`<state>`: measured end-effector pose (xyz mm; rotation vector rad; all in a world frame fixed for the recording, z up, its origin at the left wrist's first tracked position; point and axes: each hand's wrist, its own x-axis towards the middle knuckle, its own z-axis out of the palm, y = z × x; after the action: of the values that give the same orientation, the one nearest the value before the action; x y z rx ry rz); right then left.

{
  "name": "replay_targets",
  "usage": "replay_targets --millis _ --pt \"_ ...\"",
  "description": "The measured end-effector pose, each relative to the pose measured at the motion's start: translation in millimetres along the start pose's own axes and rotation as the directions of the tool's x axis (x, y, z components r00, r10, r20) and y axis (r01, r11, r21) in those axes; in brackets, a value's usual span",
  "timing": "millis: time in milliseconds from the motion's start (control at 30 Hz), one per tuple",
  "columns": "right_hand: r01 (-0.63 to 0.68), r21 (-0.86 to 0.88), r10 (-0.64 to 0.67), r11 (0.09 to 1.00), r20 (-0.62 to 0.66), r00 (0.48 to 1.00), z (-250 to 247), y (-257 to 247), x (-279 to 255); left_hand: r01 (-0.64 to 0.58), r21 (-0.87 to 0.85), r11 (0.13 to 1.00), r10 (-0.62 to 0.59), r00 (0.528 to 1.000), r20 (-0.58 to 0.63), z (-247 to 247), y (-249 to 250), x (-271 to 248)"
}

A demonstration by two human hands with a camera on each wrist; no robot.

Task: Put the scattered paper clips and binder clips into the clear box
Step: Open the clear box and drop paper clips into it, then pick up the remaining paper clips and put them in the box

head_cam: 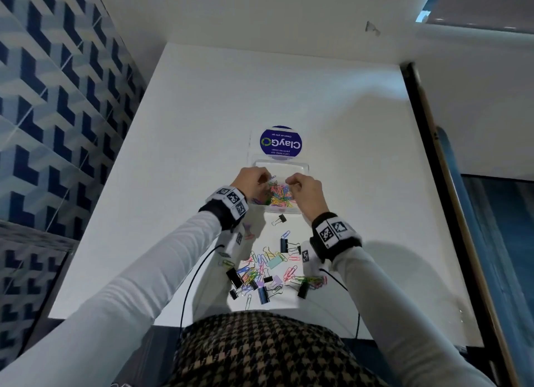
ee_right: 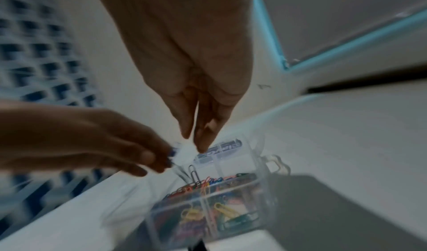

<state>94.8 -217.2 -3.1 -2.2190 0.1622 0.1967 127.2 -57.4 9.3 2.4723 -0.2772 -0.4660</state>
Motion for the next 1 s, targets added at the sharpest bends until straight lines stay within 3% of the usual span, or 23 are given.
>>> replay_targets --millis 100,167,233,267,333,367,433,467,567,700,767,867,933,1000 --pt "0.214 -0.108 -0.194 0.971 0.173 0.966 -1 7 -35 -0.106 0.113 0.988 0.095 0.99 0.103 4 5 -5" --pt "0.37 -0.254 -0.246 0.894 0.411 0.878 1 18 -58 -0.162 0.083 0.983 0.155 0.984 0.086 6 -1 -22" --pt "0.535 -0.333 -0.268 0.776 0.595 0.758 9 33 -77 -0.152 0.044 0.987 0.151 0.988 0.023 6 -18 -45" --pt "0.623 -0.34 -0.308 0.704 0.645 0.699 15 40 -84 -0.126 0.028 0.992 0.127 0.992 -0.025 7 -29 -58" --pt "0.734 -0.371 -0.384 0.568 0.67 0.636 28 55 -93 -0.07 0.023 0.997 0.072 0.992 -0.101 12 -47 -86" --pt "0.761 -0.402 -0.399 0.509 0.673 0.623 33 59 -96 -0.057 0.034 0.998 0.06 0.994 -0.096 17 -55 -102" --pt "0.785 -0.44 -0.44 0.436 0.657 0.613 41 64 -101 -0.111 0.067 0.992 0.108 0.993 0.044 30 -63 -136" --pt "0.786 -0.434 -0.468 0.44 0.637 0.613 44 66 -101 -0.187 0.124 0.975 0.169 0.975 0.142 38 -66 -151" --pt "0.731 -0.345 -0.531 0.589 0.517 0.671 39 66 -98 -0.442 0.366 0.819 0.346 0.889 0.3 61 -83 -172" --pt "0.461 -0.395 -0.418 0.795 0.195 0.887 23 70 -91 -0.503 0.439 0.745 0.451 0.864 0.224 72 -89 -168" --pt "0.304 -0.444 -0.303 0.843 0.075 0.95 18 76 -89 -0.503 0.427 0.751 0.482 0.86 0.166 68 -85 -166" --pt "0.22 -0.558 -0.204 0.8 0.093 0.975 14 75 -87 -0.42 0.236 0.876 0.408 0.908 0.098 55 -79 -170" --pt "0.273 -0.612 -0.234 0.742 0.145 0.961 18 62 -87 -0.287 0.076 0.955 0.289 0.957 -0.022 45 -83 -173" --pt "0.427 -0.529 -0.314 0.733 0.294 0.903 32 41 -88 -0.138 -0.073 0.988 0.126 0.981 -0.147 36 -91 -174"
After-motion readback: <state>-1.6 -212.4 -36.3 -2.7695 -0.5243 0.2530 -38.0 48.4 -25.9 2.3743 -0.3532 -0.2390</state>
